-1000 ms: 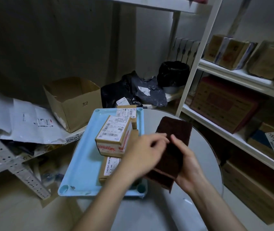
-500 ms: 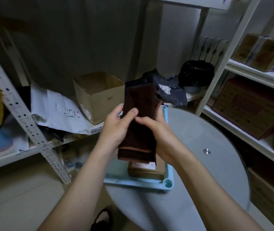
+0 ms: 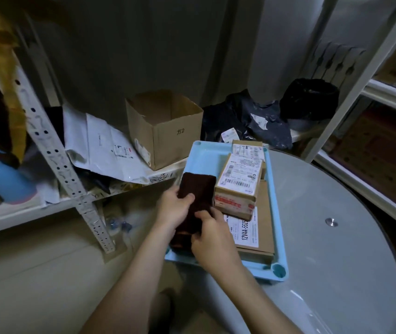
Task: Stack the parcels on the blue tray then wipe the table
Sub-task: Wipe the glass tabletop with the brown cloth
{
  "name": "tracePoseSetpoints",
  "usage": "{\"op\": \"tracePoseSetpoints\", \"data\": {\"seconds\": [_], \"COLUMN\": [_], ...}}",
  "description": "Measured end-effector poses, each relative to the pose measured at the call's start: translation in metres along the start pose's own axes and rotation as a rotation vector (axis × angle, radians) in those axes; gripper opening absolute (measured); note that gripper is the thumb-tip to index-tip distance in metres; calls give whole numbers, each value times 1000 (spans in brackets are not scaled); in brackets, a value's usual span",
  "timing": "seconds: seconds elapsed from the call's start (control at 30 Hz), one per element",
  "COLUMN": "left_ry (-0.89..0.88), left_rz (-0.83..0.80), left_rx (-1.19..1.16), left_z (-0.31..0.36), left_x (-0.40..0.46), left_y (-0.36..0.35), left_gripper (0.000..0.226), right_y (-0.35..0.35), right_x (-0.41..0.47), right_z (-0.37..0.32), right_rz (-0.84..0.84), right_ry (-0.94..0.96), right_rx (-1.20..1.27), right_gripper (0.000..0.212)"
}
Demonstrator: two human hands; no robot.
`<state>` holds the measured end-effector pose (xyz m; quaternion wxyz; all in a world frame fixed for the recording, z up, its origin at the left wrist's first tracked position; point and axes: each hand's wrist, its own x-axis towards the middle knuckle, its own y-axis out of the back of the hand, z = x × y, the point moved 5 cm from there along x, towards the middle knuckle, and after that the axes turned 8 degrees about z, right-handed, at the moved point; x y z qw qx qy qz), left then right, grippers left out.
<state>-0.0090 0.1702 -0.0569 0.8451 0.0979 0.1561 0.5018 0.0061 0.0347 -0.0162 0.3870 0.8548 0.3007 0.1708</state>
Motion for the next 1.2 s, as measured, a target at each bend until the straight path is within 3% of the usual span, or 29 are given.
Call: {"op": "tracePoseSetpoints", "data": {"seconds": [0.13, 0.27, 0.43, 0.6, 0.73, 0.8, 0.9, 1.07, 1.2], "left_ry": [-109, -211, -246, -306, -307, -357, -431, -297, -307], "left_rz": [-5, 66, 29, -21, -89, -36, 64, 10, -29], "left_rx": [364, 365, 473, 650, 725, 669, 518, 404, 311], "left_z": [-3, 2, -3, -7, 2, 16, 33, 23, 20], "left_x": [-1, -5, -3, -18, -25, -28, -40, -55, -60], "left_y": [-23, -26, -31, -31, -24, -15, -1, -1, 4], "left_gripper": [28, 35, 43, 37, 38, 38, 21, 13, 17], "right_y": [-7, -7, -5, -12, -4, 7, 24, 27, 124], "right_x": [1, 5, 5, 2, 3, 1, -6, -13, -11], "right_z": [5, 7, 20, 27, 25, 28, 30, 40, 35], "right_rz": [-12, 151, 178, 201, 135, 102, 33, -101, 88], "right_ry": [39, 160, 285, 392, 423, 459, 468, 424, 233], "right_rx": [-242, -500, -630, -707, -728, -662, -571, -336, 46], "right_gripper": [41, 21, 24, 9, 13, 18, 33, 42, 30]}}
